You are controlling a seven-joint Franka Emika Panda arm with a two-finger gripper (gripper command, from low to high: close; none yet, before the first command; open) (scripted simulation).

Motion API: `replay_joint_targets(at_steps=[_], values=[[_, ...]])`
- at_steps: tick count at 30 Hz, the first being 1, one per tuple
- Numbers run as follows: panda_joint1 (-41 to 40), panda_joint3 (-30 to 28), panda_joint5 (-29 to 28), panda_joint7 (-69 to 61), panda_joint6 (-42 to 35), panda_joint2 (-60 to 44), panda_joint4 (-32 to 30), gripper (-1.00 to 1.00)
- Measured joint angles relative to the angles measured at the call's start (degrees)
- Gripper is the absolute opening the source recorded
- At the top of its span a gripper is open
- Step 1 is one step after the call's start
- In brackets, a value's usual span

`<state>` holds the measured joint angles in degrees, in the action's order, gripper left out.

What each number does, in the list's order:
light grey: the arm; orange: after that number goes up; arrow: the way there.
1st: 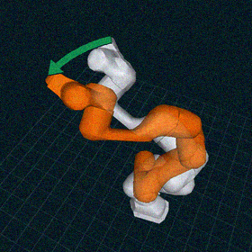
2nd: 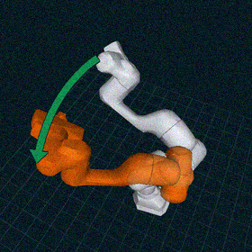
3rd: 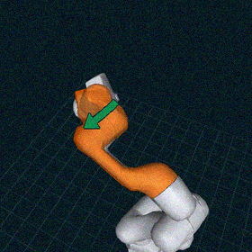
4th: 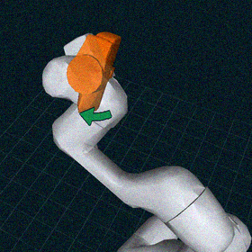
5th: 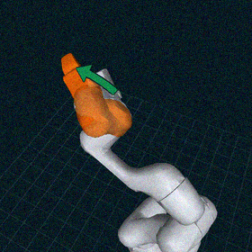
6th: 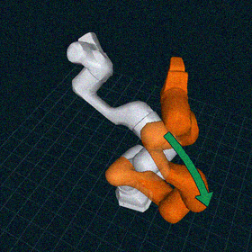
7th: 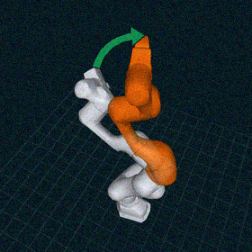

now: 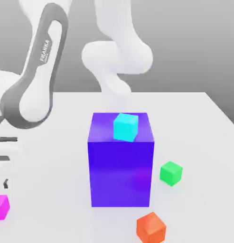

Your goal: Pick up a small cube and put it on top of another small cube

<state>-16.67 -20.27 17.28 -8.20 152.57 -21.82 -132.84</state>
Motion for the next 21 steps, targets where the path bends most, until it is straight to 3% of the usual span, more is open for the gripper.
replay_joint_targets(at_steps=[6, 7, 15, 21], values=[[-5.16, 5.62, 2.98, -2.61, 5.43, -7.26, 1.69, 0.0], [-5.47, 6.01, 3.32, -2.91, 6.28, -8.18, 1.88, -1.0], [-5.34, 5.84, 3.14, -2.74, 5.57, -7.57, 1.76, -1.0], [-2.28, 1.9, -0.88, 0.23, 0.54, -0.74, 0.03, -1.0]])
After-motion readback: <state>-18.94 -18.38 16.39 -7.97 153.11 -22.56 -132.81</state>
